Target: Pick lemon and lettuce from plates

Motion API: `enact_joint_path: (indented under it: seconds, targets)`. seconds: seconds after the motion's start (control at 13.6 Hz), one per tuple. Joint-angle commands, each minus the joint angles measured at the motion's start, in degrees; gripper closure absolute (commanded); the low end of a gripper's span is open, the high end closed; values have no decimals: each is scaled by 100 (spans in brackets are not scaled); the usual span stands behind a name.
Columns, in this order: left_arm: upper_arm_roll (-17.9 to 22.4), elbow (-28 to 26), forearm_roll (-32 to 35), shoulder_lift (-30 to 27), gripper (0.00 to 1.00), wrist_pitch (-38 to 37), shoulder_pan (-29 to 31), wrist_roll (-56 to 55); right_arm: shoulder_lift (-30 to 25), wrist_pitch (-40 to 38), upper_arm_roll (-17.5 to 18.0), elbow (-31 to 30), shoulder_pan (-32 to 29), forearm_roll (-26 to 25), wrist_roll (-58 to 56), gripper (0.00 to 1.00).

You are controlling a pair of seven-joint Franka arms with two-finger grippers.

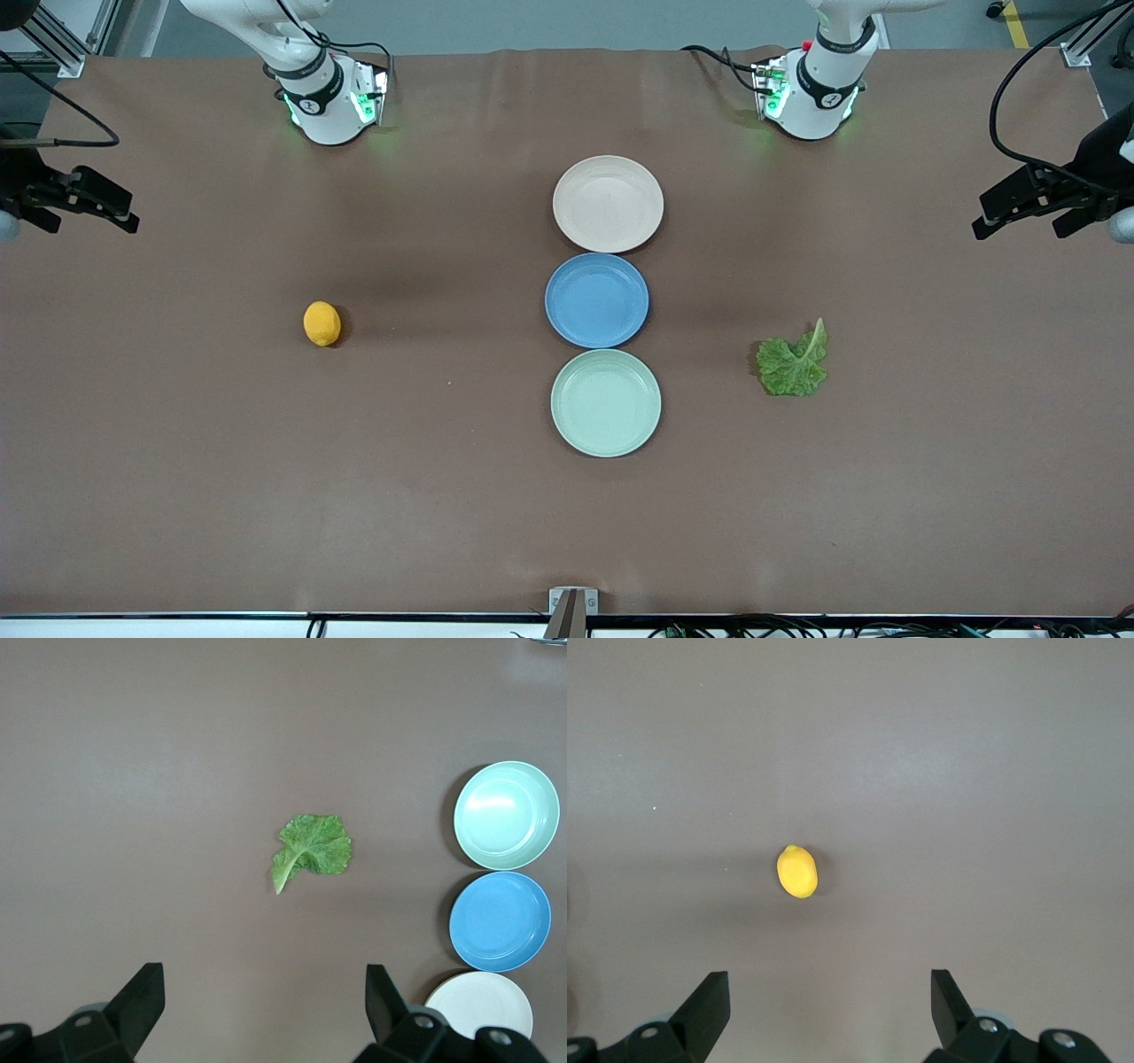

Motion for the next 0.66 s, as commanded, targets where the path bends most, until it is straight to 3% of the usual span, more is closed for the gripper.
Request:
enact_joint_path:
  seconds: [0.0, 0.59]
  targets:
    - [-22, 155, 121, 62, 0, -138, 15, -38, 82, -113, 22, 133, -112, 170, 84, 0]
    - [-22, 155, 121, 62, 0, -138, 15, -47, -147, 239, 30, -324, -95, 153, 32, 0]
